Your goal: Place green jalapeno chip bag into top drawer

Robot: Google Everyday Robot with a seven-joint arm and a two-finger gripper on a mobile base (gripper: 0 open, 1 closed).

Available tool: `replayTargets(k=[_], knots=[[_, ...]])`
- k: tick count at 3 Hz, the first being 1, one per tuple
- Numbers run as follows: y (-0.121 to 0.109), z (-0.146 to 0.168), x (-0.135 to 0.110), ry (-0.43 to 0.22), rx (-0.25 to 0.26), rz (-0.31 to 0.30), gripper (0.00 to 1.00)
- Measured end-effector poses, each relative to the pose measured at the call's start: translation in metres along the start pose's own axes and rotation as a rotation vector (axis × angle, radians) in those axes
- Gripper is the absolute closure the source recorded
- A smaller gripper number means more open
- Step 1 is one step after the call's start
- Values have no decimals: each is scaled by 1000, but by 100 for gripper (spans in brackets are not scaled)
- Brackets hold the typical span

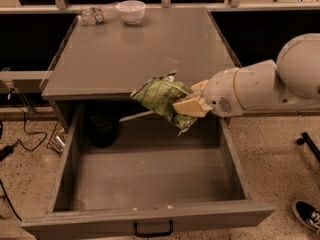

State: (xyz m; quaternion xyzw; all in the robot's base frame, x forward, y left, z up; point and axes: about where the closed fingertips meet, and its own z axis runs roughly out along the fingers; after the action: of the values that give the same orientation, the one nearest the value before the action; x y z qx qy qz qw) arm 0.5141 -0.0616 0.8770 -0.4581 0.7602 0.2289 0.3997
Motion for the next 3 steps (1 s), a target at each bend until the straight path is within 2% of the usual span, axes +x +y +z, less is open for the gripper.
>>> replayTargets(k=[1, 2, 3], knots=[[14, 25, 37, 12, -21, 17, 100], [37, 56, 81, 26, -61, 4, 100], [37, 57, 82, 27, -63, 6, 100]])
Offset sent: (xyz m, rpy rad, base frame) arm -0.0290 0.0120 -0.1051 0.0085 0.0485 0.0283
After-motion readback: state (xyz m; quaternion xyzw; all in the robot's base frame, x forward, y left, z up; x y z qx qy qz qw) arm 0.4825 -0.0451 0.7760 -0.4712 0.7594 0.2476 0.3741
